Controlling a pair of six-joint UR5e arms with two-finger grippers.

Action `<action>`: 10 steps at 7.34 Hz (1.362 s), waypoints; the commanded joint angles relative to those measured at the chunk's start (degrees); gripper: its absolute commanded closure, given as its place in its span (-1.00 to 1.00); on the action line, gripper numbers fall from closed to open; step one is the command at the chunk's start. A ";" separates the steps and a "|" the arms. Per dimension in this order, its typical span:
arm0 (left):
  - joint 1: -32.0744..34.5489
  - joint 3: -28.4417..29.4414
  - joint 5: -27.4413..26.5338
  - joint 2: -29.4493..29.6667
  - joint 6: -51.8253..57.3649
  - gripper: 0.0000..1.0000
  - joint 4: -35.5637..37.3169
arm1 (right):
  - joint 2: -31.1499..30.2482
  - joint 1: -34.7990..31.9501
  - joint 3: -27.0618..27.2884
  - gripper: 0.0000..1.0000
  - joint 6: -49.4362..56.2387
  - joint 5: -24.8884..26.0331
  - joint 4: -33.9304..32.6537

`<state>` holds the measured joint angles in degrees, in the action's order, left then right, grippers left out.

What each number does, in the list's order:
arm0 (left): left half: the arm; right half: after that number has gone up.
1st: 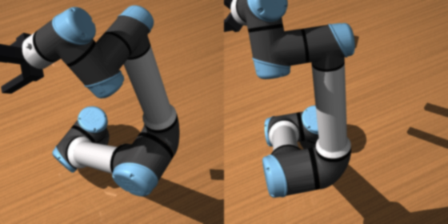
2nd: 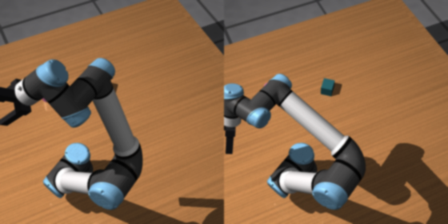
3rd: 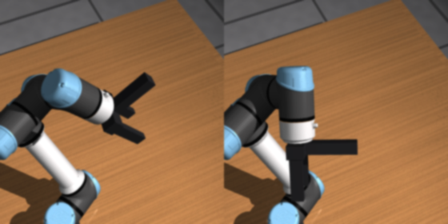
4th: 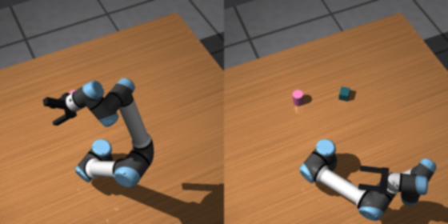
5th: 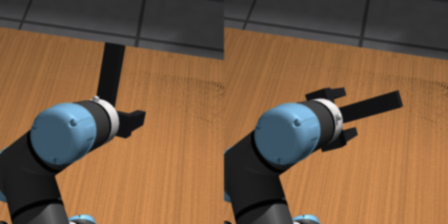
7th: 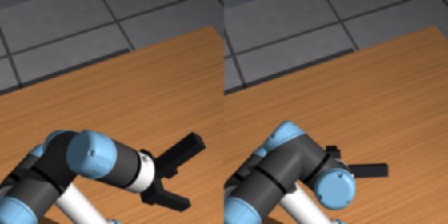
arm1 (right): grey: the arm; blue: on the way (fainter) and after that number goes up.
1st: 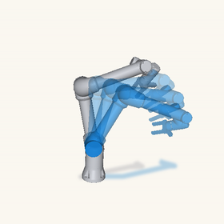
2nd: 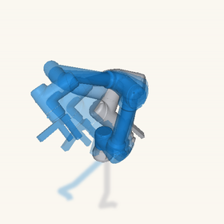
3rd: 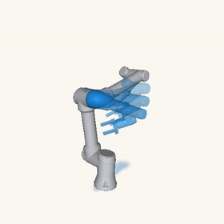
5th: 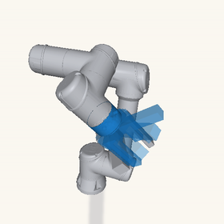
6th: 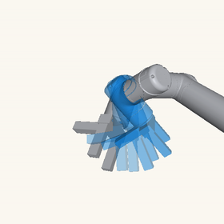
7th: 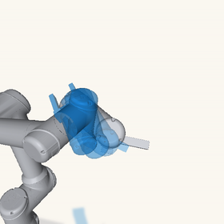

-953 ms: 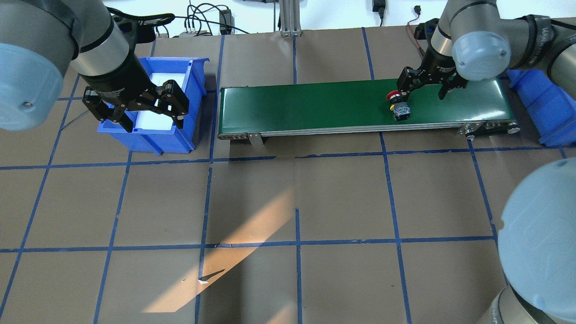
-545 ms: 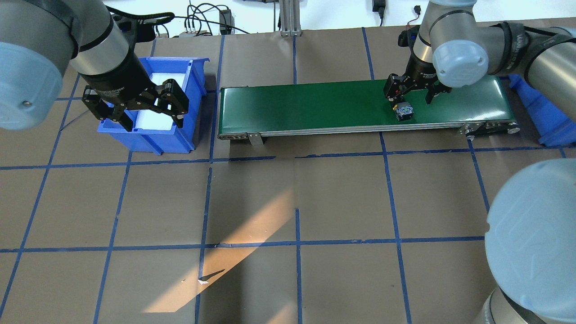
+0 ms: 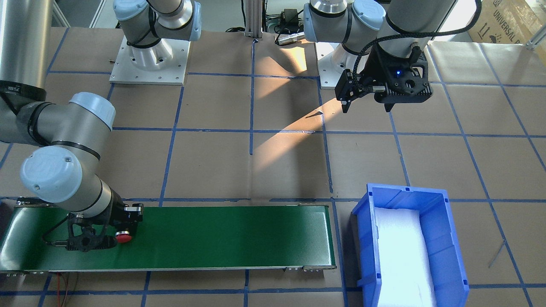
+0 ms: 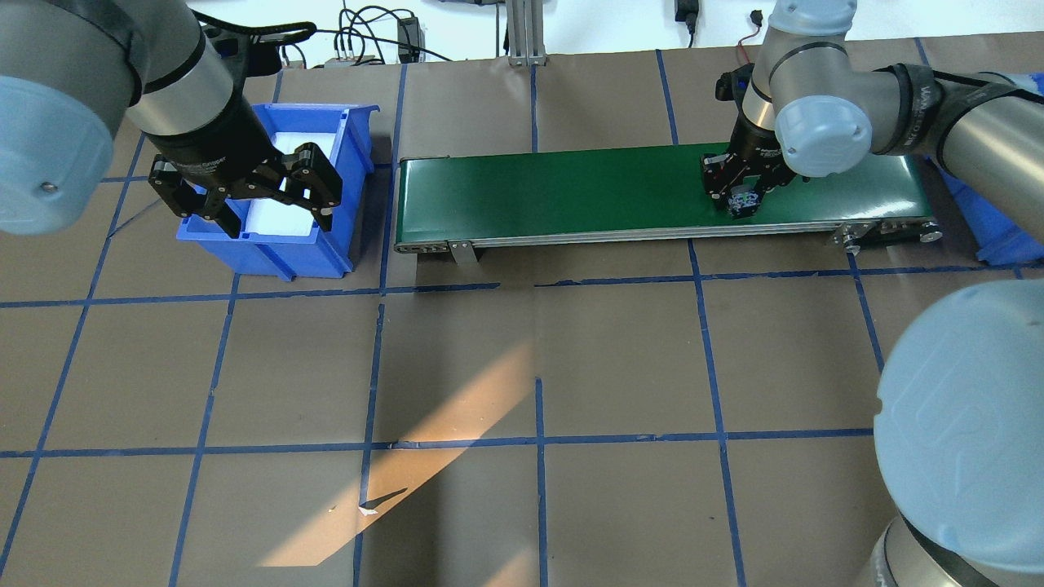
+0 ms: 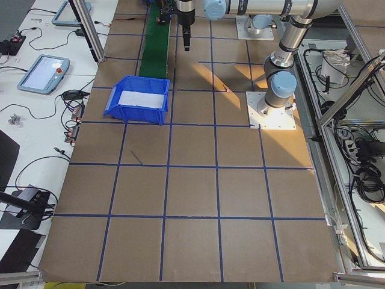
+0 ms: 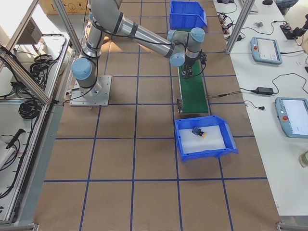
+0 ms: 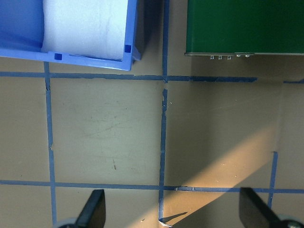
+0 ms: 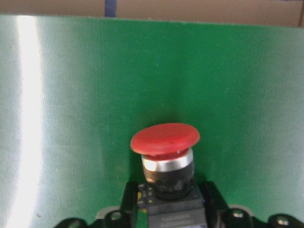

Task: Transport two buttons from left to right
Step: 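Grasp the red push-button and lift it off the belt, then carry the red button into the far blue bin and release it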

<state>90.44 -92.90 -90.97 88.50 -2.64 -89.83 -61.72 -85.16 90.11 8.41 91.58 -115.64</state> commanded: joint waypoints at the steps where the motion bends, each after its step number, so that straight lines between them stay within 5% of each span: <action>1: 0.00 0.09 0.00 0.10 0.00 -1.00 0.00 | -0.42 0.69 -0.63 0.47 1.77 0.09 2.33; 5: 0.00 0.09 0.00 0.10 0.00 -1.00 0.00 | -3.93 12.80 -2.91 0.47 18.26 3.86 2.61; 10: 0.00 -0.26 0.00 0.01 -0.09 -1.00 0.00 | -1.05 31.17 -11.25 0.41 37.19 2.30 2.44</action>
<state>90.44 -93.07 -90.97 88.47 -2.67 -89.82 -64.00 -57.80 81.13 42.43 94.54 -112.92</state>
